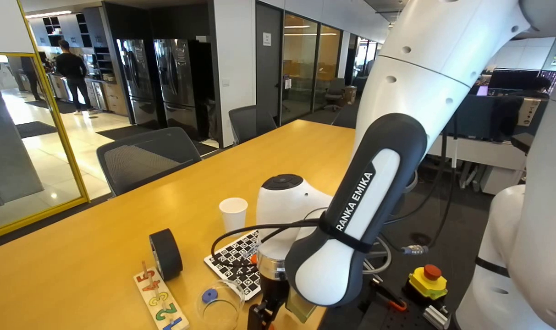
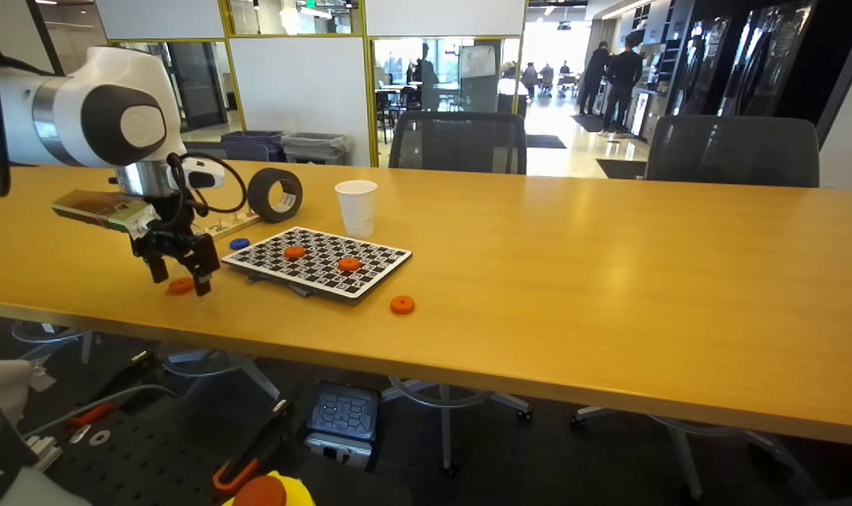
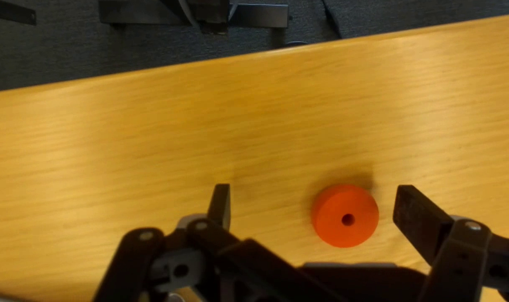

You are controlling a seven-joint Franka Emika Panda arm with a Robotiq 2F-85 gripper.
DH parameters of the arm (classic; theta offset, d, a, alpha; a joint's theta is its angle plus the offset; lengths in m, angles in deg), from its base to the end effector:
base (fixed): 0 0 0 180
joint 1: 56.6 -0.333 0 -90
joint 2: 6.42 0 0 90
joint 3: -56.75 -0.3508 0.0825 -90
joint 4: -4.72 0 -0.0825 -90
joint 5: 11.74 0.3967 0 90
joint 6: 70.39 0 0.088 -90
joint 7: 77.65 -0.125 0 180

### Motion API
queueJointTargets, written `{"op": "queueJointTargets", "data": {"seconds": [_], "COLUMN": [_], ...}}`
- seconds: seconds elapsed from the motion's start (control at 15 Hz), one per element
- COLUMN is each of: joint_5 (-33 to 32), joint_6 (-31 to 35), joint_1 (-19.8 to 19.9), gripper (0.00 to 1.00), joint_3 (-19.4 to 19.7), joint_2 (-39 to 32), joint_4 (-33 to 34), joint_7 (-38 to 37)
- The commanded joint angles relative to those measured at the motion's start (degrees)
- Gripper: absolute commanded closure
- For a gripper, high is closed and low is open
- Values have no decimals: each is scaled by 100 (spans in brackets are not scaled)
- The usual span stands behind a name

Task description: Pick up the blue and yellow objects from the table and put them in the cups

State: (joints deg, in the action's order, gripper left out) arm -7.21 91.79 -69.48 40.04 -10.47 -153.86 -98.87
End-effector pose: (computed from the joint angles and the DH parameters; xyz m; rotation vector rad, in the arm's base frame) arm 0.3410 0.1923 0.1985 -3.1019 -0.1088 0.0374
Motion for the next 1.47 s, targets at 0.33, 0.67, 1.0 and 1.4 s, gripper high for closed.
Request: {"op": "queueJointTargets", "data": {"seconds": [0.33,0.67,1.0,1.4], "joint_5": [-1184,-1202,-1169,-1359], "joint_6": [232,402,499,618], "joint_1": [-201,-167,-167,-208], "gripper": [0,0,0,51], "joint_3": [201,145,136,210], "joint_2": [-37,-90,-167,-209], "joint_4": [8,8,21,10], "joint_7": [-964,-965,-924,-1047]}}
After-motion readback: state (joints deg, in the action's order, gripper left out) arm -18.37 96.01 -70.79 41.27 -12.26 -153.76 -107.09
